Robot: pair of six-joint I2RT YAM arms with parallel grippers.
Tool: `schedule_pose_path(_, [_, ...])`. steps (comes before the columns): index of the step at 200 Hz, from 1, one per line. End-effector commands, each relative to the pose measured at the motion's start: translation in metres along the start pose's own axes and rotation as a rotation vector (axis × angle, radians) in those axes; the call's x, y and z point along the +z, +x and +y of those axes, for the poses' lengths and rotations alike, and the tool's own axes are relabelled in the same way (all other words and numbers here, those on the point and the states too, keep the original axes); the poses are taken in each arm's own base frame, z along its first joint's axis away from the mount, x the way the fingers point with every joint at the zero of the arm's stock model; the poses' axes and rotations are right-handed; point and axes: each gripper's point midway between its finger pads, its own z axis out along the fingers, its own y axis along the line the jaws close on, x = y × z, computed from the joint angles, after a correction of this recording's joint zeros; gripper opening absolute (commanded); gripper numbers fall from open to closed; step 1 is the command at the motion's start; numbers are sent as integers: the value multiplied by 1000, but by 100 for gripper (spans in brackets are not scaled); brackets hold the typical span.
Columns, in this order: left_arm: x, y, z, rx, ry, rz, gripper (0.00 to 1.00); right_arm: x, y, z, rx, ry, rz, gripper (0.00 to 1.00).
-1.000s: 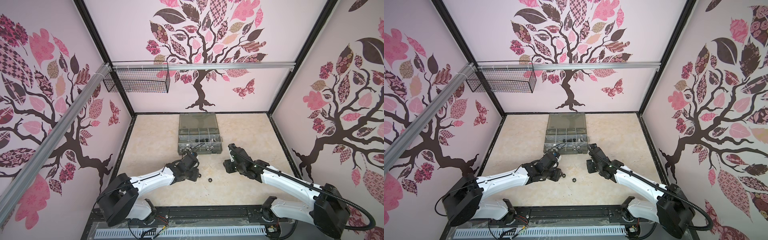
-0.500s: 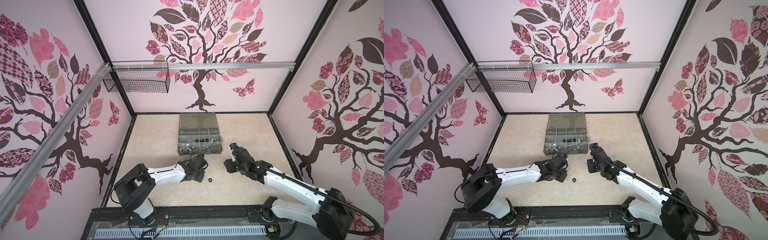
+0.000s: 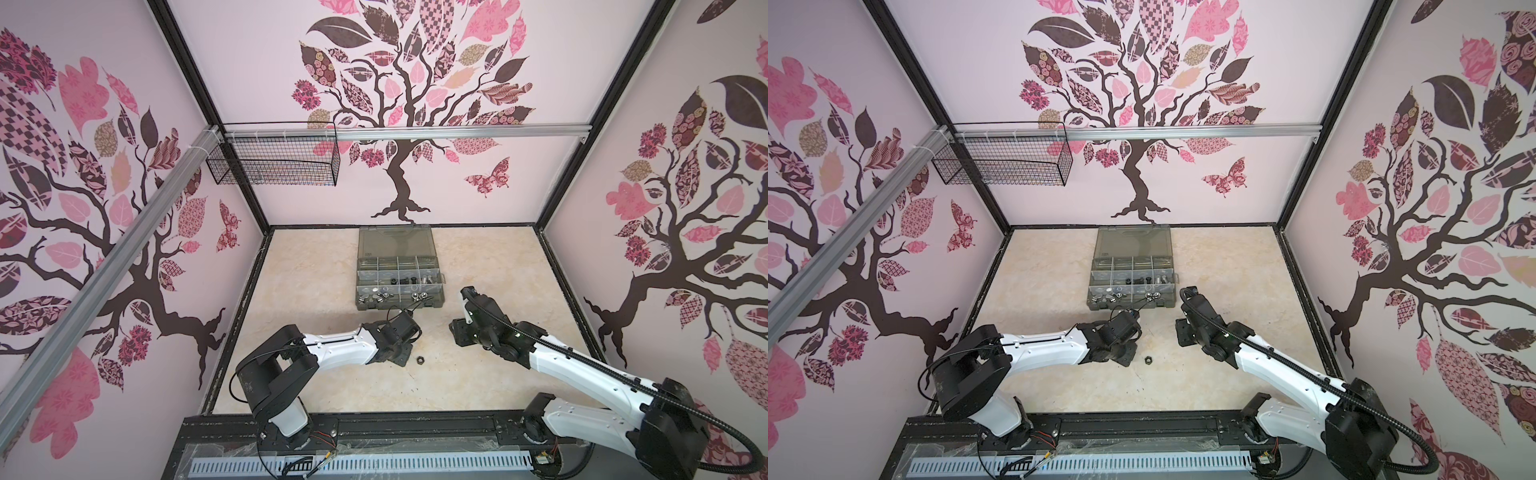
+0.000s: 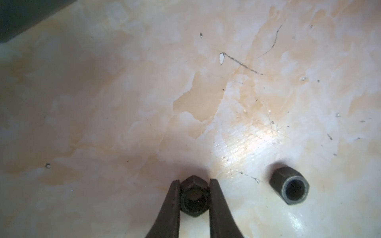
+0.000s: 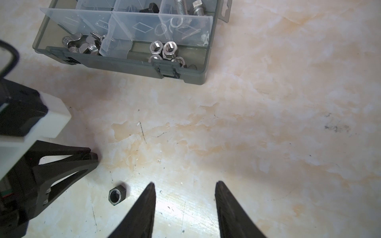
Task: Sort the screws and nuts into containers
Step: 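Close the left gripper on a dark hex nut and lift it, then carry the dark nut with the left gripper into the box and release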
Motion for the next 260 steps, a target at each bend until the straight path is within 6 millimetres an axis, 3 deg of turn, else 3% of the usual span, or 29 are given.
schedule_pose_path(1, [-42, -63, -1, 23, 25, -163, 13, -15, -14, -2, 20, 8, -40, 50])
schedule_pose_path(25, [-77, -130, 30, 2, 23, -302, 13, -19, -16, -3, 28, 15, -50, 50])
schedule_pose_path(47, [-88, -179, 64, -10, -13, -344, 13, -22, -19, -2, 29, 13, -56, 49])
schedule_pose_path(69, [-79, -213, 93, -49, -32, -353, 13, -22, -19, 0, 33, -1, -52, 49])
schedule_pose_path(90, [-58, -232, 110, -80, -31, -341, 13, -23, -16, 2, 40, -13, -40, 49])
schedule_pose_path(116, [-35, -238, 127, -101, -49, -308, 14, -26, -14, 0, 44, -6, -36, 49])
schedule_pose_path(166, [-2, -230, 137, -117, -53, -246, 16, -26, -8, -3, 49, -2, -20, 49])
schedule_pose_path(196, [9, -222, 136, -123, -45, -220, 29, -25, -8, -2, 50, -4, -17, 49])
schedule_pose_path(224, [1, -223, 134, -133, -33, -237, 39, -25, -7, -3, 48, 2, -16, 50])
schedule_pose_path(260, [-33, -229, 130, -146, -15, -298, 41, -22, -5, -3, 46, -1, -7, 50])
